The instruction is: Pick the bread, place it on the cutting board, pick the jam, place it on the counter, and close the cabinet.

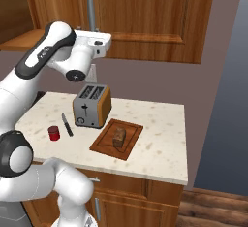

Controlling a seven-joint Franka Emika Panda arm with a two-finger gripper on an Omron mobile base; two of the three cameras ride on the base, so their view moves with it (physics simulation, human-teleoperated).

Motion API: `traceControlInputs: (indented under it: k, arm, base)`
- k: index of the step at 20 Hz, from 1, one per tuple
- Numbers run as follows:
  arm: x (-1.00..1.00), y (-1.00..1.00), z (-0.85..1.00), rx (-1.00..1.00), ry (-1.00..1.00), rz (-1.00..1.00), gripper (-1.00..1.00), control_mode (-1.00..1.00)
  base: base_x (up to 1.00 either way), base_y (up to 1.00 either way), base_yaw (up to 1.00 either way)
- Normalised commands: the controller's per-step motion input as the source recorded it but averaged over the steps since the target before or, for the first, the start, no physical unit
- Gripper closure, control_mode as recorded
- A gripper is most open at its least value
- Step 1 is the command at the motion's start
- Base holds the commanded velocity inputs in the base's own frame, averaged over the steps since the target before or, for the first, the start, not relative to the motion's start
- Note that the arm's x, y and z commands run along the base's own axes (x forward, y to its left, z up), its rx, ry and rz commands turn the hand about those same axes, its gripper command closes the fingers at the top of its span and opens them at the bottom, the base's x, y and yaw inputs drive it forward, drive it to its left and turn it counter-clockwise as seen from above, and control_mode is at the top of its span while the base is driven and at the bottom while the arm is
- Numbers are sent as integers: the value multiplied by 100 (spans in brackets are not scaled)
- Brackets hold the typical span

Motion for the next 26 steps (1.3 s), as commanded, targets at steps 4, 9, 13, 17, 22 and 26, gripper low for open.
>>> traceControlInputs:
  k: [4,9,13,17,22,26]
  arm:
    - [-2,-14,0,0,-8,0,-100,-100]
    - [0,-20,0,0,-9,0,-100,-100]
    - [0,-23,0,0,-9,-1,-100,-100]
    - [-1,-29,0,0,-10,-4,-100,-100]
    - [-3,-30,0,0,-10,-4,-100,-100]
    - [-7,-33,0,0,-10,-5,-100,-100]
  base:
    - [0,0,0]
    - [0,0,0]
    - [0,0,0]
    - [0,0,0]
    - [0,0,0]
    - [0,0,0]
